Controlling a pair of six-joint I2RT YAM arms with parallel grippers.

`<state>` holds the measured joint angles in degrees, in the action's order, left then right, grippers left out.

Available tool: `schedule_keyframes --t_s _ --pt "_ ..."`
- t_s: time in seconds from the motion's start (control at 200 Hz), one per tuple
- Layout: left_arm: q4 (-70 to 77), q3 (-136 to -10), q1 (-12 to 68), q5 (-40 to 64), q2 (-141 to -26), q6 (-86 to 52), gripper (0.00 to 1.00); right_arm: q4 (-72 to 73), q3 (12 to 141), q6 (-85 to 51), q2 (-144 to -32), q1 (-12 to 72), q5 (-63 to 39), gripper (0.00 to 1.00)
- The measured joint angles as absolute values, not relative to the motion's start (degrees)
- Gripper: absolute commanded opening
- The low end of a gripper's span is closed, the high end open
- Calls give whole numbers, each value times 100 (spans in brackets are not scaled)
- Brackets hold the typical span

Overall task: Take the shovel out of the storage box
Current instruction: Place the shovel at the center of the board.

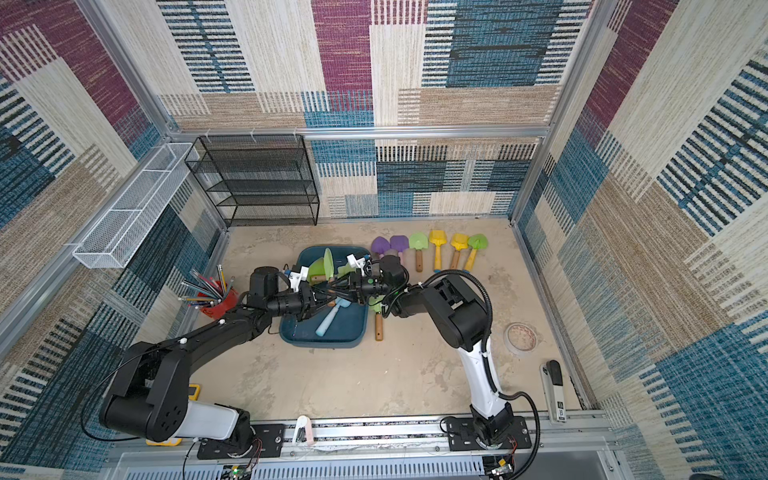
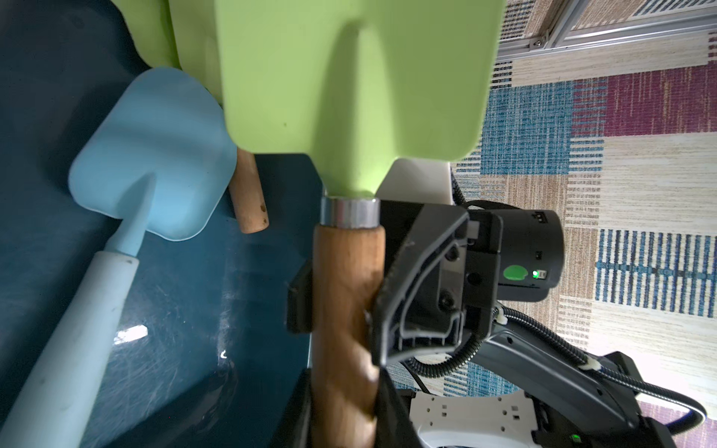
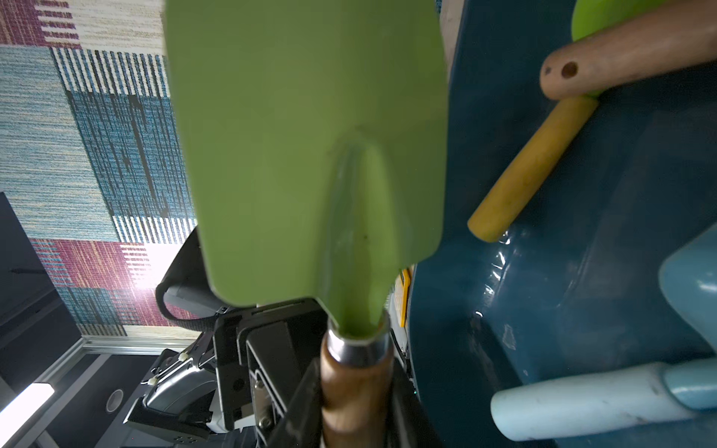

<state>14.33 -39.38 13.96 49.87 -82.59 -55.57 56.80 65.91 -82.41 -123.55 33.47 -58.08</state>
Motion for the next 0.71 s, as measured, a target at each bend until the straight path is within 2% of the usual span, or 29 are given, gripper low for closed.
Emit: schedule_keyframes --t_s 0.155,0.205,0.341,0.421,0.706 --pt "1538 -3885 1391 4987 -8246 -5572 9 5806 6639 -8350 -12427 3297 -5911 26" --pt "1551 -3876 1393 4984 -8246 -5575 12 5830 6650 -8383 -12446 3288 -5948 22" --pt "1573 -3876 1393 4987 -8243 -5572 38 5883 6670 -8412 -12460 3282 -5964 17" --pt "1457 -3879 1400 4995 -8224 -5568 46 5905 6661 -8414 -12446 3273 -5885 16" --pt "657 -4230 1393 4901 -8009 -5168 49 5293 6510 -7885 -11952 3144 -5771 16"
